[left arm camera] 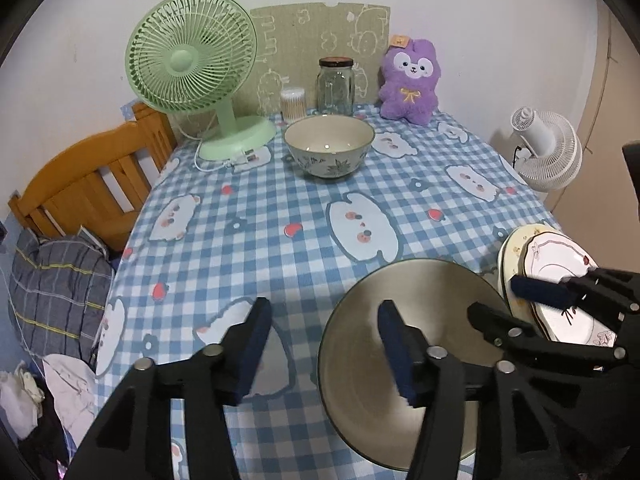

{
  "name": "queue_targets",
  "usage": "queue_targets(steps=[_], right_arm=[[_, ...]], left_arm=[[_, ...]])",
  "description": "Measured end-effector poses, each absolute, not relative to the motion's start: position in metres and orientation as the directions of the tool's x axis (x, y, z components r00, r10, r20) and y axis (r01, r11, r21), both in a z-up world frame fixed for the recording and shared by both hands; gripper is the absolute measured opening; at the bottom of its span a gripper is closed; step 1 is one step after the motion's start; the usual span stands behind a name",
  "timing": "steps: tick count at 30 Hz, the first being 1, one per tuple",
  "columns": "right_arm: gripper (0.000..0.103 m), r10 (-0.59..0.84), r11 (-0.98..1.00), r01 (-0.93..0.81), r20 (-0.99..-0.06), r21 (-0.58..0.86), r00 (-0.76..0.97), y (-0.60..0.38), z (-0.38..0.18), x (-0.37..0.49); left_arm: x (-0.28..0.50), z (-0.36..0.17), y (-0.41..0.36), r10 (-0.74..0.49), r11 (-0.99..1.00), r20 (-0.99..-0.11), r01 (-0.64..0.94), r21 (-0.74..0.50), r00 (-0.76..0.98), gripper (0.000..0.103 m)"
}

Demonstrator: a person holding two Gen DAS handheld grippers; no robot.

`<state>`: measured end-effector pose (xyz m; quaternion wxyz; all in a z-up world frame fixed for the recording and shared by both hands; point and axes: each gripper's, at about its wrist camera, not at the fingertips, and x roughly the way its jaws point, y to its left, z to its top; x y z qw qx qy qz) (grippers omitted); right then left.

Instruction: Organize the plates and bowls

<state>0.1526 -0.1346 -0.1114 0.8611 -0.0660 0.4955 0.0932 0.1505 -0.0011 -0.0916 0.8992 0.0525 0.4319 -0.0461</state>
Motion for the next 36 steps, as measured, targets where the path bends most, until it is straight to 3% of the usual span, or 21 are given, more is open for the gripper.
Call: queue_targets(steps=[2, 11, 25, 36], right_arm=[[0.059, 0.102, 0.977, -0.214, -0.857, -0.01, 0.505, -0.139, -0.107, 0.154], [0.061, 0.154, 0.98, -0.19, -0.845, 0.064, 0.511, -0.15, -0.083, 0.165], [0.062, 0.156, 0.982, -0.175, -0.814, 0.068, 0.56, -0.147, -0.041, 0.19], [0.07, 0.191, 0.98, -0.159, -0.796, 0.12, 0.575, -0.149, -0.025, 0.228]], left_arm=[[0.151, -0.089, 0.001, -0.033, 0.99, -0.782, 0.125, 0.057, 0.623, 0.062], [0.161, -0.072, 0.005, -0.018, 0.994, -0.769, 0.098, 0.058, 0.638, 0.079], [0.189, -0.039, 0.011, -0.021, 0.997, -0.755, 0.066, 0.029, 0.655, 0.079], [0.224, -0.025, 0.016, 0.008, 0.999, -0.746, 0.025, 0.032, 0.665, 0.084]])
